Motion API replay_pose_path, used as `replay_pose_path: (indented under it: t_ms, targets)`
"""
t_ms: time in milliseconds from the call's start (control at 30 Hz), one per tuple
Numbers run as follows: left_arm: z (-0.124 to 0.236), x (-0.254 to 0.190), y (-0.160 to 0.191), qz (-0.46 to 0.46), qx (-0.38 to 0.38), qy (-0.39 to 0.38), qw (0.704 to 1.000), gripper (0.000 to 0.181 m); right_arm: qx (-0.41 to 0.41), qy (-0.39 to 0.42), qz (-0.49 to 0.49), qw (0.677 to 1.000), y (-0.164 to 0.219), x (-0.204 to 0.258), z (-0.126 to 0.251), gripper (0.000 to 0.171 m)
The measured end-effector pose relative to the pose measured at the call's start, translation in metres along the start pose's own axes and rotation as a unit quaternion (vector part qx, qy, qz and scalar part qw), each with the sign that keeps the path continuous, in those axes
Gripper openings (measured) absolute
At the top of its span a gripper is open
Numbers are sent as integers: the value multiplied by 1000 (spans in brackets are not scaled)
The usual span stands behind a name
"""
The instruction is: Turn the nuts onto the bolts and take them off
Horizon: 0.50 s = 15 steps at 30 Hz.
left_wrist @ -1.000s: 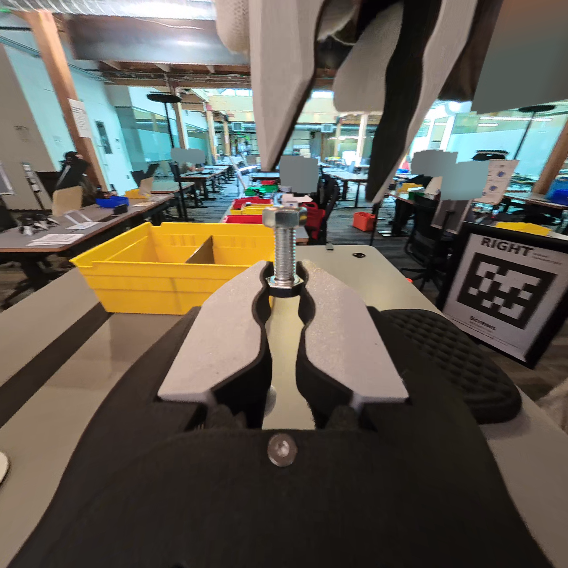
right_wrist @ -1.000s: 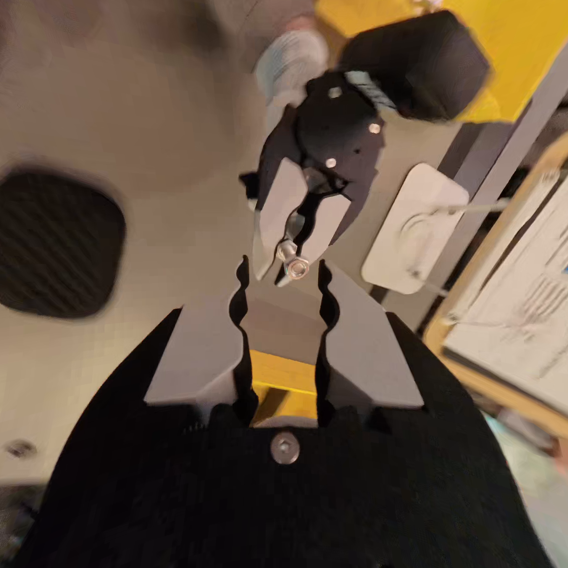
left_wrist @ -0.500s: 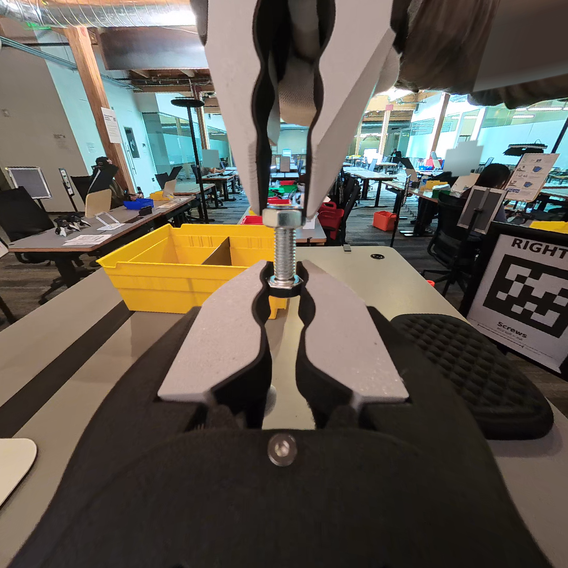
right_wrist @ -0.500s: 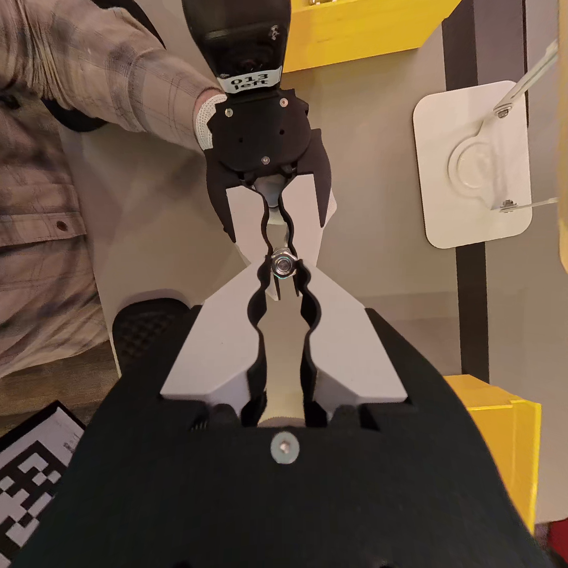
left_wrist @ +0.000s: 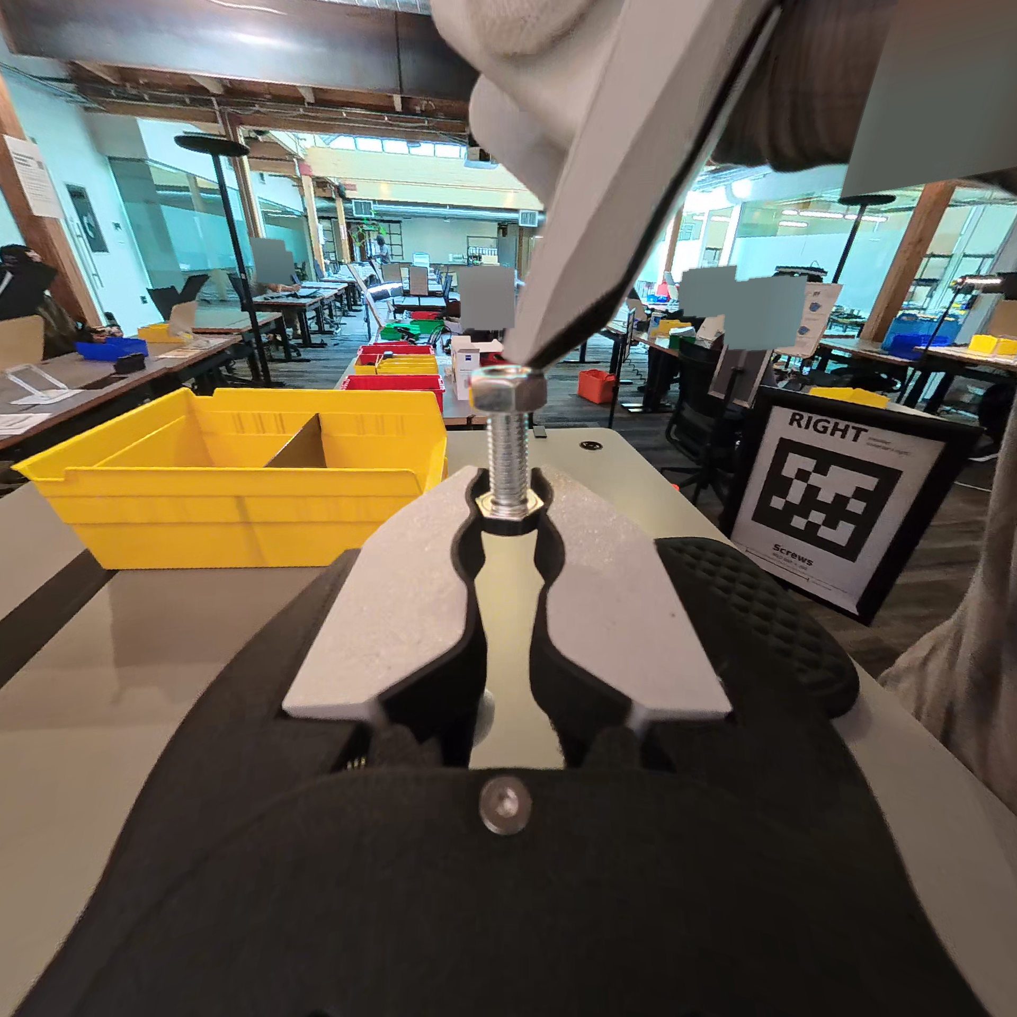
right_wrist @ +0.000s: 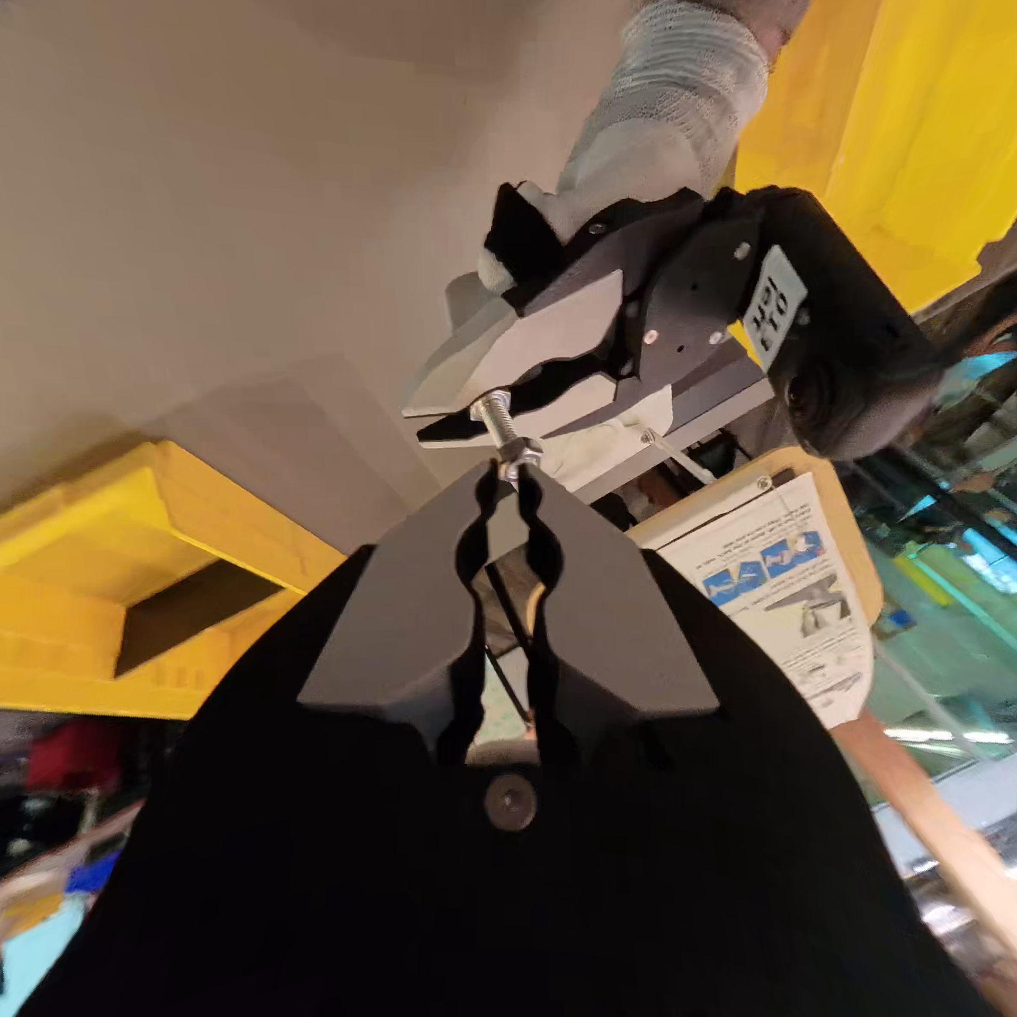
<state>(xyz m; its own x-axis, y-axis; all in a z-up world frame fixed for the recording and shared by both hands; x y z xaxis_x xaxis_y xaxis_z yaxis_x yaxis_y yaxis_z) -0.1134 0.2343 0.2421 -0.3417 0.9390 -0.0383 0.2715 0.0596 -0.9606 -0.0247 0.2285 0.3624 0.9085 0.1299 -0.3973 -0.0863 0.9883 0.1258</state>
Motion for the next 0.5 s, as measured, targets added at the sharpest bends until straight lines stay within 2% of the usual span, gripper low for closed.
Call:
replay_pose_path:
  t_ms: [67,133,167,233,333,433,500]
  targets:
    - [1,1,-2,-4,-4,-10,1000,15,-12,26,-66,997,7,-6,7,25]
    - [2,3,-5,-13,-7,-23,1000,15,-43,24,-196,979,14,-9,13,42]
    - [3,5,-6,-17,-7,-34,999,15,-62,35,-258,963,17,-11,14,42]
    - [4,7,-7,-22,-12,-53,998,15,-108,68,-369,921,22,-12,16,39]
    - [5,11,-8,-21,-18,-78,997,15,-173,101,-515,833,36,-6,16,35]
    - [4,13,-7,-22,-17,-93,995,15,-183,100,-609,765,52,4,9,28]
    - [2,13,-5,-34,-7,-105,994,15,-202,88,-656,722,58,7,4,30]
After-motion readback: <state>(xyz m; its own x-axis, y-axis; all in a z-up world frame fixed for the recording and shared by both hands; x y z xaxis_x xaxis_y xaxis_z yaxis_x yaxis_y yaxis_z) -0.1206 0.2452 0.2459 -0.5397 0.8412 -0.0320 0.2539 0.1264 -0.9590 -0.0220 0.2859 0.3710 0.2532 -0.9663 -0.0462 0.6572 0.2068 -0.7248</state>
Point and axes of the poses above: each gripper's, where its closed fingertips meet, z back along the fingers, y out of its underside, x = y × z across the jaws, the point moved 9 cm from there along z, back along the fingers, and after that the axes turned 13 degrees about -x, right-handed, at the moved point
